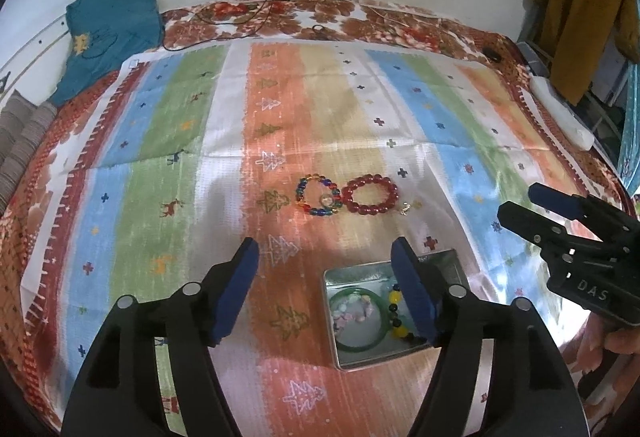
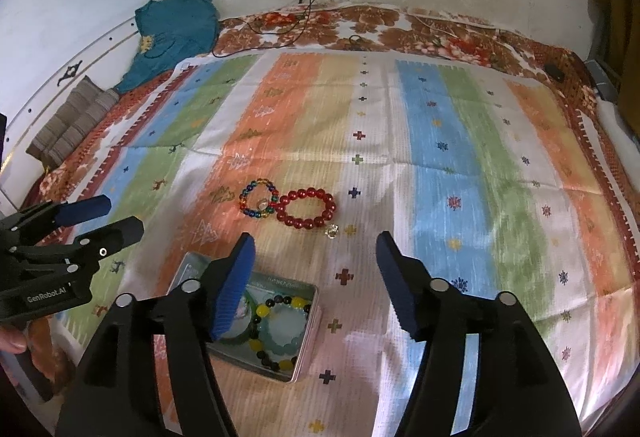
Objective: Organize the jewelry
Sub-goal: 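Move both open tools from the tin toward the red and multicolour bracelets, then close the right tool on the red bead bracelet while the left grips the multicolour bracelet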
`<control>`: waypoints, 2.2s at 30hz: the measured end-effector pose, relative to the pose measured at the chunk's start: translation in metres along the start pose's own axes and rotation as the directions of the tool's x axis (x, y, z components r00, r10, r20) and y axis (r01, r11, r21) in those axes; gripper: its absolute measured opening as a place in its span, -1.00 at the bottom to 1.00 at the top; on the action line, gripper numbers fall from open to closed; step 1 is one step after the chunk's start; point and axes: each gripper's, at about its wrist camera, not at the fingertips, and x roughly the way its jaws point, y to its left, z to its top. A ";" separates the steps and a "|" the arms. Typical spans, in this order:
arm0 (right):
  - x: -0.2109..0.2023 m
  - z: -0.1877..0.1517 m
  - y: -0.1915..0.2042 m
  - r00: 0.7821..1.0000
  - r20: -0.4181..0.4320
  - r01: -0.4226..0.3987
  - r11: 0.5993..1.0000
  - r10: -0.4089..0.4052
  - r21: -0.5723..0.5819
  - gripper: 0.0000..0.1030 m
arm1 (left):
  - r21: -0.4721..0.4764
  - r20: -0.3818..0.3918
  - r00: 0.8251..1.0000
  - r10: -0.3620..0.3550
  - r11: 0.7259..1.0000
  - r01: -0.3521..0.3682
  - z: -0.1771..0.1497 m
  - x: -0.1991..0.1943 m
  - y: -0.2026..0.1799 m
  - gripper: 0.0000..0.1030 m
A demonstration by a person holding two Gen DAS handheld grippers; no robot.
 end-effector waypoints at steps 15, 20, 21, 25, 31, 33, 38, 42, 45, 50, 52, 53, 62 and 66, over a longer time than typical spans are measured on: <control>0.019 0.015 -0.006 0.999 -0.018 0.027 0.999 -0.028 -0.023 0.42 | 0.043 -0.021 0.992 0.122 0.992 -0.121 0.017 0.037 0.015 0.50; 0.031 0.020 -0.013 0.999 -0.039 0.035 0.999 -0.036 -0.011 0.42 | 0.023 -0.046 0.993 0.112 0.994 -0.111 0.024 0.049 0.025 0.50; 0.034 0.021 -0.013 0.998 -0.041 0.037 0.999 -0.038 -0.013 0.42 | 0.021 -0.046 0.993 0.110 0.994 -0.109 0.025 0.050 0.025 0.50; 0.037 0.025 -0.016 0.998 -0.024 0.051 0.999 -0.051 -0.008 0.42 | 0.026 -0.047 0.993 0.106 0.994 -0.105 0.029 0.057 0.023 0.50; 0.047 0.029 -0.019 0.998 -0.037 0.057 0.998 -0.058 -0.006 0.44 | 0.018 -0.082 0.992 0.095 0.995 -0.094 0.032 0.077 0.026 0.51; 0.051 0.029 -0.019 0.998 -0.038 0.055 0.998 -0.055 -0.008 0.45 | 0.021 -0.090 0.991 0.102 0.995 -0.101 0.033 0.083 0.028 0.51; 0.060 0.034 -0.021 0.998 -0.037 0.044 0.999 -0.044 0.000 0.47 | 0.013 -0.102 0.989 0.107 0.994 -0.106 0.038 0.094 0.031 0.51; 0.071 0.036 -0.021 0.997 -0.054 0.046 0.999 -0.046 -0.005 0.48 | 0.017 -0.111 0.988 0.105 0.995 -0.103 0.041 0.103 0.030 0.52; 0.081 0.037 -0.020 0.997 -0.065 0.041 0.999 -0.042 -0.015 0.48 | 0.015 -0.123 0.987 0.107 0.994 -0.106 0.043 0.111 0.030 0.52; 0.095 0.038 -0.022 0.995 -0.087 0.035 0.999 -0.037 -0.020 0.50 | -0.025 -0.157 0.984 0.087 0.995 -0.092 0.048 0.128 0.037 0.52; 0.100 0.038 -0.022 0.995 -0.093 0.029 0.999 -0.031 -0.024 0.51 | -0.029 -0.165 0.983 0.085 0.995 -0.091 0.049 0.133 0.038 0.52; 0.103 0.038 -0.023 0.995 -0.097 0.029 0.999 -0.031 -0.026 0.51 | -0.029 -0.168 0.982 0.085 0.995 -0.091 0.048 0.136 0.038 0.52; 0.125 0.042 -0.019 0.991 -0.128 0.032 0.999 -0.038 -0.043 0.52 | -0.016 -0.186 0.979 0.083 0.996 -0.087 0.052 0.156 0.039 0.52; 0.138 0.040 -0.018 0.988 -0.151 0.033 0.998 -0.040 -0.054 0.52 | -0.004 -0.193 0.977 0.092 0.996 -0.094 0.052 0.164 0.039 0.52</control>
